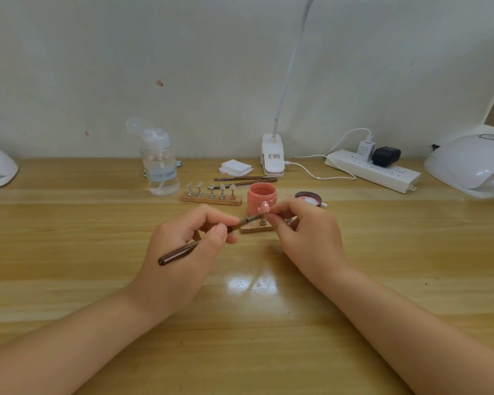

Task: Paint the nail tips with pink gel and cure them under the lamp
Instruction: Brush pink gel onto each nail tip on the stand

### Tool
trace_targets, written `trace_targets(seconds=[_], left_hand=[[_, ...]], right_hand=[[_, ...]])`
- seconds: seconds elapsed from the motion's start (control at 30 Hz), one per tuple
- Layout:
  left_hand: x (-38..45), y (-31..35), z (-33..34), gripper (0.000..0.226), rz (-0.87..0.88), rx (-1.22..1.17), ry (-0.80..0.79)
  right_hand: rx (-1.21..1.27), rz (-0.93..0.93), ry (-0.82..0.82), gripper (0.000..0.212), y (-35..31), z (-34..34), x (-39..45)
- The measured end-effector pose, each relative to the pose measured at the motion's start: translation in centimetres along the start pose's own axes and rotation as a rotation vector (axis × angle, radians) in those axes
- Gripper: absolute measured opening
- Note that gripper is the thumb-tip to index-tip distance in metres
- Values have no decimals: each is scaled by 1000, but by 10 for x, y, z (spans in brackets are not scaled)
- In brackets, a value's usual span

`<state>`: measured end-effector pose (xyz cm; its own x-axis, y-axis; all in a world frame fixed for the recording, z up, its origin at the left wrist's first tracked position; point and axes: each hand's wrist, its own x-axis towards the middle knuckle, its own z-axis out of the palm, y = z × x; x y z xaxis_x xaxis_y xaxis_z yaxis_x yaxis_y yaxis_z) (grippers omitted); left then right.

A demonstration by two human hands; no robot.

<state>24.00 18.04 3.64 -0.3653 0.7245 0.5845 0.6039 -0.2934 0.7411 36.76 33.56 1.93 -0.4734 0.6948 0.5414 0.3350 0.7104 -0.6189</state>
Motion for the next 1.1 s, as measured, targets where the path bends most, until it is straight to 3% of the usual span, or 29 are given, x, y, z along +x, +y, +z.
trace_targets(seconds=[0.17, 0.47, 0.8, 1.0, 1.1], left_hand=[[3, -2, 1, 19, -84, -43, 18], [3, -4, 1, 28, -83, -69, 9], [2, -4, 3, 16, -70, -125, 10], [11, -10, 4, 15, -82, -222, 101], [22, -16, 9, 17, -116, -250, 43]], right_hand=[[31, 8, -17, 3, 0, 0, 0], [53, 18, -35, 3, 0, 0, 0], [192, 84, -46, 2, 0, 1, 2], [271, 118, -24, 5, -1, 2, 2], [265, 126, -15, 7, -2, 1, 2]])
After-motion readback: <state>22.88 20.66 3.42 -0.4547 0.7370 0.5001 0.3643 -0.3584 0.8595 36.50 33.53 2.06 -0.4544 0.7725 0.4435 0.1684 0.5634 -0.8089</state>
